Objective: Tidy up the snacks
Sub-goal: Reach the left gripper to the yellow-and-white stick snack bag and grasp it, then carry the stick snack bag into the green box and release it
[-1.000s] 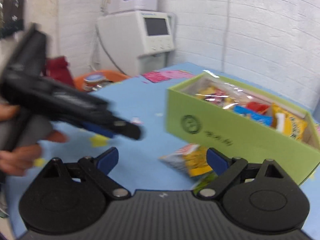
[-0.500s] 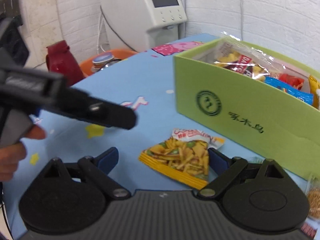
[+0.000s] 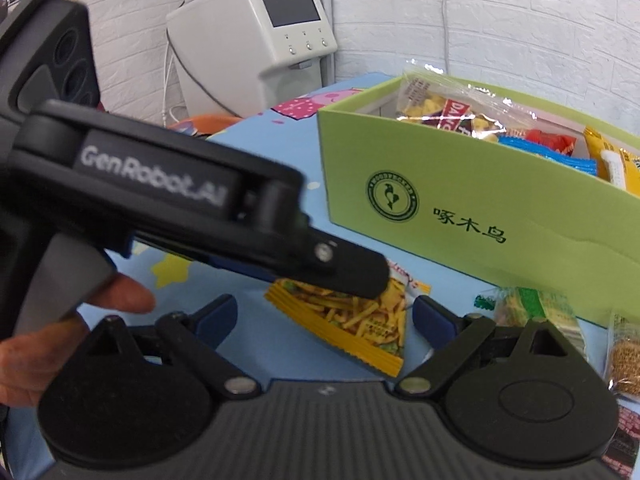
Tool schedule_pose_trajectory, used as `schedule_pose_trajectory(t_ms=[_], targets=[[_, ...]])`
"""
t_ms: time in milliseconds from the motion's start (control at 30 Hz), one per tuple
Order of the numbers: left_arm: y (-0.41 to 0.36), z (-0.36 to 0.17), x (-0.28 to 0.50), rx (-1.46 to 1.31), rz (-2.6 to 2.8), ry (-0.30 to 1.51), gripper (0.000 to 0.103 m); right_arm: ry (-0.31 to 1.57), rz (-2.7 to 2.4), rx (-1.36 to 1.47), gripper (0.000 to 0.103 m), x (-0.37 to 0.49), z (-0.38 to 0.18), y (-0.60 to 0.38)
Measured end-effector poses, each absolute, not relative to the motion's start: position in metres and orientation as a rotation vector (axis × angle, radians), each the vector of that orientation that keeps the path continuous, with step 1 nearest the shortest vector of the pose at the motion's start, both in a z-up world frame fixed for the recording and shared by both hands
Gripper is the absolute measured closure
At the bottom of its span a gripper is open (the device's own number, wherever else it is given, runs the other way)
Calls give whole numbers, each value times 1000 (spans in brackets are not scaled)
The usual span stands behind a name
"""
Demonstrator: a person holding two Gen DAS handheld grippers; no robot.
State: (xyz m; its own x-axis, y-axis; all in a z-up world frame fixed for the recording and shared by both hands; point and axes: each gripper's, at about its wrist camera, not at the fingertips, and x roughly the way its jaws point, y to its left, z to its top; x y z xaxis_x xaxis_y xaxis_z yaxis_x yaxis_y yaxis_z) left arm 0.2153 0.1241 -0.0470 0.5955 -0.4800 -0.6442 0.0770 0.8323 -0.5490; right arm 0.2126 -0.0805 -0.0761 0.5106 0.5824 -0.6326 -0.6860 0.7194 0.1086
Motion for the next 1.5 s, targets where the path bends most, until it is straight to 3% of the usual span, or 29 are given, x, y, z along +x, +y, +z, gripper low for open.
schedule_pose_trajectory(t_ms=[33, 67, 133, 167, 433, 667, 967, 1100, 1133, 1200, 1500], targets=[[122, -47, 215, -482, -339, 881, 58, 696, 765, -163, 15, 213, -78, -82], [120, -49, 213, -461, -345, 889, 77, 682, 756, -167, 21, 211, -78, -83], [120, -51, 208, -474, -350, 888, 87, 676, 733, -178, 49, 208, -75, -88], [119, -50, 204, -475, -349, 888, 88, 684, 738, -161, 51, 205, -73, -92], [108, 9, 187, -461, -398, 761, 88, 560, 723, -106, 49, 174, -29, -119], [85, 62, 260, -379, -426, 667, 86, 442, 664, -143, 46, 225, 24, -122], [65, 29, 377, -325, -364, 787, 83, 581, 624, -192, 43, 348, 4, -107], [68, 16, 380, -321, -371, 763, 74, 603, 647, -159, 32, 357, -13, -109], [69, 17, 378, -329, -378, 753, 69, 591, 640, -167, 22, 355, -12, -110], [69, 26, 369, -328, -381, 719, 48, 580, 645, -151, 10, 349, -7, -116], [74, 65, 261, -322, -430, 571, 28, 413, 620, -75, 10, 240, 22, -176]])
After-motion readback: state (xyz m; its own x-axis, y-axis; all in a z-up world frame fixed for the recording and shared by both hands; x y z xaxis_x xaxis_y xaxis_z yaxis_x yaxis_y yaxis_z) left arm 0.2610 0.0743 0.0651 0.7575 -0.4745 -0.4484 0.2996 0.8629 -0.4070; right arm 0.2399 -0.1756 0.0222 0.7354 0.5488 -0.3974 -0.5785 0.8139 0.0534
